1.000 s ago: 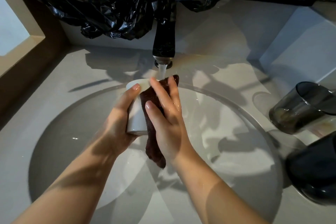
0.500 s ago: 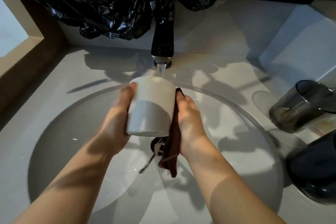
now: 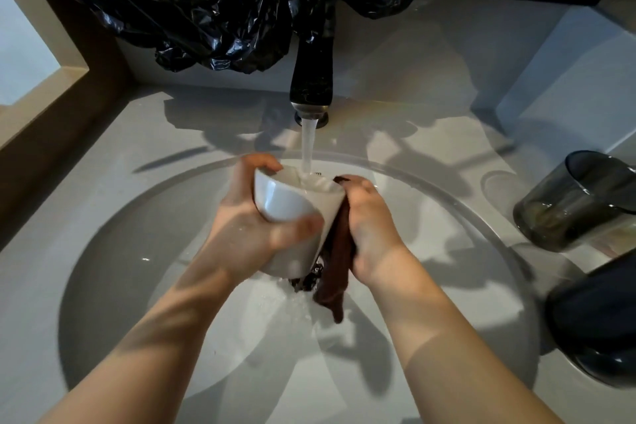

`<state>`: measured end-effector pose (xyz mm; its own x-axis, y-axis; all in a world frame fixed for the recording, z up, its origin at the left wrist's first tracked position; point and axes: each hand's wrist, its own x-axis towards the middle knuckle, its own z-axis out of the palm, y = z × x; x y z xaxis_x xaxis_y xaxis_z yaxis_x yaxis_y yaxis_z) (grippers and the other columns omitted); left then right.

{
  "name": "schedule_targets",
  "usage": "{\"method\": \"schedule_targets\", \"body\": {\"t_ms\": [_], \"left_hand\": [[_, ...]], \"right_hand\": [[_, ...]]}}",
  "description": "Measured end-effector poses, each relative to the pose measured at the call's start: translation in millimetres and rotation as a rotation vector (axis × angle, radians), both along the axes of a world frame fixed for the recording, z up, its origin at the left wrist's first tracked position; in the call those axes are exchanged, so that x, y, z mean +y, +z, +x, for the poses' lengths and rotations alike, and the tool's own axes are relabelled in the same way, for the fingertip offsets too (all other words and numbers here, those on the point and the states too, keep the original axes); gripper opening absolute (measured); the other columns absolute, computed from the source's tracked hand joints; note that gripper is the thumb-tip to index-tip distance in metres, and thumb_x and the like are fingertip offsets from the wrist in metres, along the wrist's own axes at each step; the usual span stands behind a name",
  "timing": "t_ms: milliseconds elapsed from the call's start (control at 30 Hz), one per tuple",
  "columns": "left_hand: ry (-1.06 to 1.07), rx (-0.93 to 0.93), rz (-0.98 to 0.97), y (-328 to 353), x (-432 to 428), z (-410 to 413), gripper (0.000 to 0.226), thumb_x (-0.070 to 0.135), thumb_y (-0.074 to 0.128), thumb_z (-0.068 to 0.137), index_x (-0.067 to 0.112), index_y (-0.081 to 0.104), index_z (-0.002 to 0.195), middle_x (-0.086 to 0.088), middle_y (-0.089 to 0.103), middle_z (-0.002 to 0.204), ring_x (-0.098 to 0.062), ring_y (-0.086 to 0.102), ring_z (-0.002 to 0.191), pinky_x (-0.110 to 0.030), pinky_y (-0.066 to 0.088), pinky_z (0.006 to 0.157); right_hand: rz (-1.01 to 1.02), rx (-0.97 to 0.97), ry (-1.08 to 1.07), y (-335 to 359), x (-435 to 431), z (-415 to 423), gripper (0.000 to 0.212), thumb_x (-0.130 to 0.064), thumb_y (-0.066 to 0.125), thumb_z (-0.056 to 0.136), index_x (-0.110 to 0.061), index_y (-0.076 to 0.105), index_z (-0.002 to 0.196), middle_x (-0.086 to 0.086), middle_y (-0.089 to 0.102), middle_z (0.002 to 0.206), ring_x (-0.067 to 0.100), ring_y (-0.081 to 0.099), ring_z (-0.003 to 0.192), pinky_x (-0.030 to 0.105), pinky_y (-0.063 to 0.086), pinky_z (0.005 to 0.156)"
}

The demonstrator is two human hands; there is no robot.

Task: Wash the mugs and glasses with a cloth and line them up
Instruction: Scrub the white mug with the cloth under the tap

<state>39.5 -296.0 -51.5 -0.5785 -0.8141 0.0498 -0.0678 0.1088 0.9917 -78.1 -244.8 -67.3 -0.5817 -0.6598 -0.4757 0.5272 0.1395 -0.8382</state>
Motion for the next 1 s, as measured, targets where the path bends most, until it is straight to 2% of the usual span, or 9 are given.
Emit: {"method": "schedule_targets", "body": {"t_ms": [100,200,300,467,533,633,800,900,1000], "left_hand": [[0.198,0.206,0.396,-5.3,-3.0,-10.5,0.063,0.021,0.082,0.049,0.028,0.048,0.102,0.001,0.061,0.086,-0.002,0.065,0.057,-0.023,0.051,0.047],[0.232,0.26,0.649,-4.0,-7.7,-8.9,0.066,0.035,0.072,0.055,0.02,0.047,0.114,-0.005,0.065,0.089,-0.01,0.068,0.058,-0.024,0.052,0.046],[0.194,0.206,0.581,-2.9,-9.5,-6.7,0.06,0.031,0.072,0.061,0.017,0.048,0.114,-0.005,0.066,0.089,-0.007,0.068,0.058,-0.022,0.051,0.047],[0.157,0.118,0.398,-3.3,-5.6,-7.8,0.052,0.026,0.076,0.053,0.025,0.05,0.098,0.0,0.063,0.086,-0.004,0.067,0.062,-0.029,0.055,0.054],[0.113,0.07,0.344,-5.2,-0.5,-10.0,0.05,0.026,0.075,0.052,0.027,0.048,0.094,0.001,0.061,0.082,-0.003,0.065,0.06,-0.026,0.053,0.051],[0.168,0.084,0.376,-8.1,3.0,-15.5,0.051,0.028,0.079,0.055,0.029,0.048,0.096,0.001,0.061,0.088,-0.006,0.066,0.065,-0.028,0.053,0.054],[0.221,0.106,0.474,-7.8,-4.9,-9.2,0.057,0.03,0.085,0.051,0.027,0.052,0.097,-0.001,0.066,0.089,-0.009,0.068,0.067,-0.027,0.053,0.057],[0.169,0.113,0.415,-5.4,-6.6,-4.9,0.049,0.027,0.075,0.054,0.025,0.053,0.097,-0.001,0.065,0.087,-0.006,0.067,0.062,-0.027,0.053,0.051],[0.099,0.071,0.387,-5.7,-4.4,-6.8,0.048,0.028,0.074,0.054,0.026,0.05,0.096,0.0,0.062,0.086,-0.006,0.067,0.061,-0.029,0.053,0.05]], "right_hand": [[-0.098,0.507,0.025,1.3,4.8,21.9,0.016,-0.028,0.049,0.085,-0.029,0.056,0.099,0.003,0.06,0.111,0.018,0.055,0.107,0.028,0.043,0.096],[-0.102,0.919,0.296,-2.8,7.2,35.8,0.05,-0.043,0.036,0.085,-0.034,0.048,0.133,-0.009,0.035,0.151,0.008,0.017,0.143,0.028,0.01,0.118],[-0.136,0.803,0.269,1.1,1.2,28.1,0.044,-0.047,0.035,0.085,-0.047,0.046,0.129,-0.013,0.033,0.152,0.002,0.019,0.143,0.034,0.011,0.119],[-0.063,0.416,-0.028,-0.9,-8.3,8.5,0.025,-0.032,0.047,0.098,-0.026,0.061,0.117,0.002,0.06,0.127,0.018,0.053,0.121,0.039,0.036,0.11],[0.052,0.247,-0.131,-1.0,-6.1,-1.5,0.013,-0.031,0.048,0.097,-0.023,0.058,0.095,0.009,0.064,0.101,0.028,0.061,0.1,0.047,0.046,0.099],[0.09,0.275,-0.099,2.6,1.8,6.0,0.011,-0.03,0.048,0.097,-0.023,0.043,0.09,0.002,0.055,0.086,0.018,0.056,0.081,0.038,0.048,0.088],[-0.017,0.692,0.145,5.5,6.0,35.2,0.031,-0.045,0.042,0.089,-0.038,0.043,0.119,-0.006,0.053,0.123,0.015,0.05,0.114,0.033,0.038,0.103],[-0.023,0.617,0.007,2.6,-5.6,12.5,0.032,-0.038,0.045,0.095,-0.022,0.058,0.119,0.002,0.061,0.121,0.021,0.054,0.115,0.038,0.039,0.106],[0.068,0.352,-0.102,-5.5,-6.6,-6.0,0.017,-0.032,0.049,0.097,-0.018,0.059,0.095,0.008,0.063,0.093,0.027,0.06,0.091,0.038,0.05,0.088]]}}
